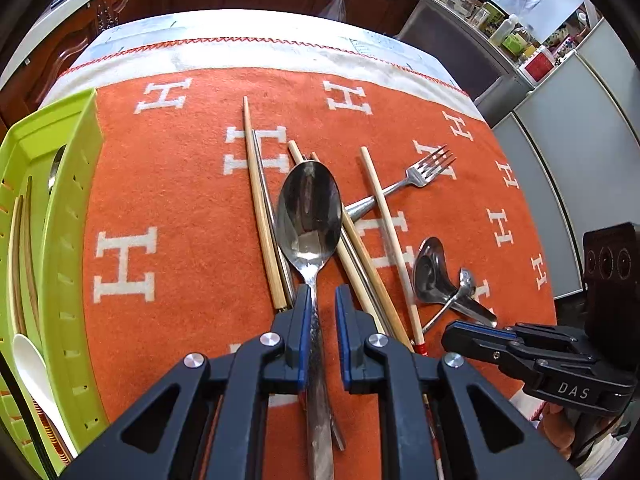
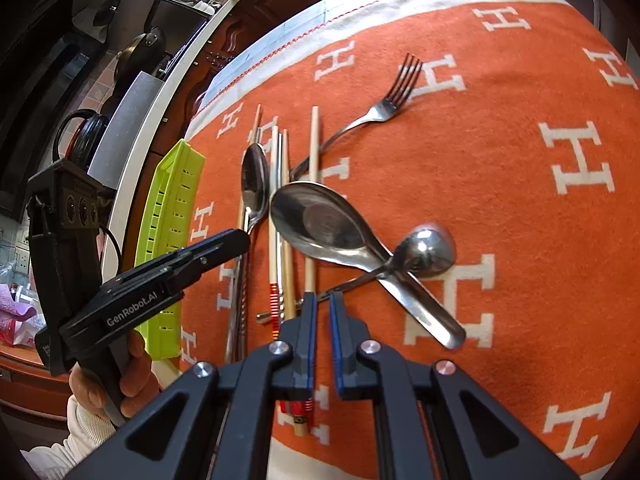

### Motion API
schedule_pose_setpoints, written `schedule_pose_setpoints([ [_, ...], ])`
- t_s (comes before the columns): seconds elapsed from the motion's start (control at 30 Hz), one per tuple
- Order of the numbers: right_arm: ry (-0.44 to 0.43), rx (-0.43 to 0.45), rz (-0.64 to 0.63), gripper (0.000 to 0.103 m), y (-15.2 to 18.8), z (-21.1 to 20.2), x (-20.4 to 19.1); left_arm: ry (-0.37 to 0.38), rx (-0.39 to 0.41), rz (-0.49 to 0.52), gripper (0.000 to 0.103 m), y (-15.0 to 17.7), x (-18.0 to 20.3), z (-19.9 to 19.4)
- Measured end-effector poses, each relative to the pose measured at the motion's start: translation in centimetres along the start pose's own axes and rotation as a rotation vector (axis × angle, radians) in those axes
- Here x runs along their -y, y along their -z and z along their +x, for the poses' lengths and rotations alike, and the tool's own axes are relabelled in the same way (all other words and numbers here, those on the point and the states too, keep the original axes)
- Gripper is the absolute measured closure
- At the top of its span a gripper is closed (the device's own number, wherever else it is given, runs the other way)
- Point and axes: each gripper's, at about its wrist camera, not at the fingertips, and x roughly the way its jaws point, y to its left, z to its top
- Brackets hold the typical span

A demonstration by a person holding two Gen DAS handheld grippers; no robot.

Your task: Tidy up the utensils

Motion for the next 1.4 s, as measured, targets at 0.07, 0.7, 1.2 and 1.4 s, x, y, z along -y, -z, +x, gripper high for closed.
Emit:
schedule_pose_setpoints([
  [0.07,-0.006,-0.005,0.003,0.096,0.0,0.1,0.3,0.005,-0.016,-0.011,0.093,0.1,-0.3,0.3],
  [0.7,-0.030,-0.010,-0.001,0.096,0.0,0.3,0.6,0.240,-0.108,-0.095,0.093,1.4,-2.1,1.7],
  [1.2,-0.023,-0.002,0.005,0.096,0.4,0.3,0.3,0.018,-0.119,0.009,0.100,1.0,1.6,1.0],
  [1.4,-0.026,-0.007,0.009,0.096,0.5,0.2,0.7,-0.007,-0.115,0.054,0.101,1.1,2.8,0.7],
])
